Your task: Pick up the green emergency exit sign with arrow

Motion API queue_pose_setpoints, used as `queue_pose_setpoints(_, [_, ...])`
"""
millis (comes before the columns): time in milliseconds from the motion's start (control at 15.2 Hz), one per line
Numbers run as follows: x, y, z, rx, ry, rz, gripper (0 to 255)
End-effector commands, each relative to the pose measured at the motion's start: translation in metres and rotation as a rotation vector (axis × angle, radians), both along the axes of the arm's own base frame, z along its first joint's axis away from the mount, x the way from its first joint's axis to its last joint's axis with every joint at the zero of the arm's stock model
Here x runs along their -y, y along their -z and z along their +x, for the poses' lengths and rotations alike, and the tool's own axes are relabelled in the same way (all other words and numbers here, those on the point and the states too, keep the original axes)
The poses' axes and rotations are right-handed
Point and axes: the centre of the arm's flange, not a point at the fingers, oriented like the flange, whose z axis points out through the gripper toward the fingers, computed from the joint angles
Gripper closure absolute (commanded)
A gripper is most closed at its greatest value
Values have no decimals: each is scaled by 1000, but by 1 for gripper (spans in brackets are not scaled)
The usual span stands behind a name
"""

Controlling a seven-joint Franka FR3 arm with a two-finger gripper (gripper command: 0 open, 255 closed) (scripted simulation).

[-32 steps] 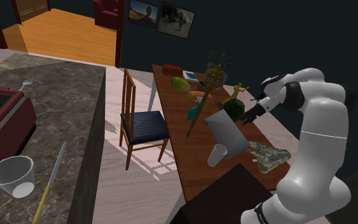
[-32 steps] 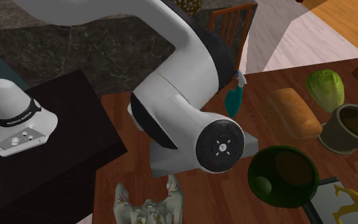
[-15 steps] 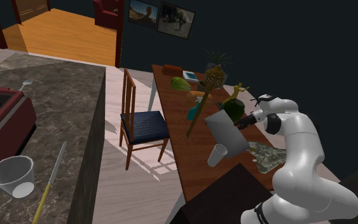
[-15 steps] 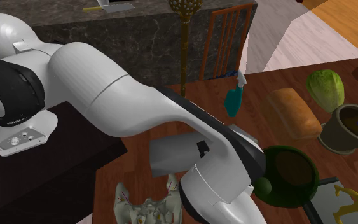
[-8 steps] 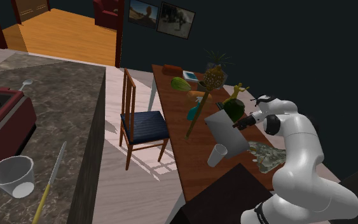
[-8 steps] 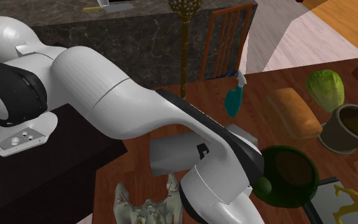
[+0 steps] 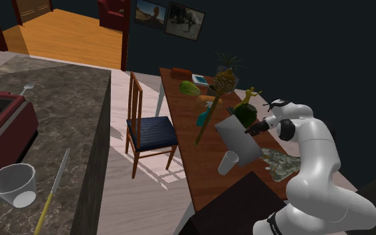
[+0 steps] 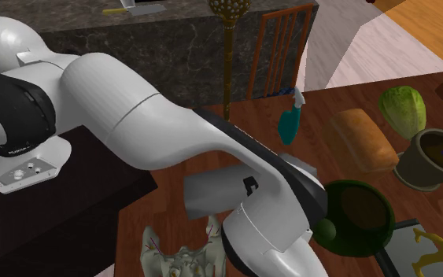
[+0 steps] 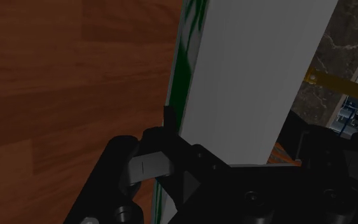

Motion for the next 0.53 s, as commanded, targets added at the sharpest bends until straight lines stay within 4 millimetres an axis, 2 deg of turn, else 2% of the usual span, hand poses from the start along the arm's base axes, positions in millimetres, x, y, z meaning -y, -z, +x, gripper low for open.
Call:
queue_pose_setpoints(0, [-1, -13, 2, 2, -1, -1, 255])
queue_pose_setpoints(462, [-1, -50, 2, 2, -1, -1, 255])
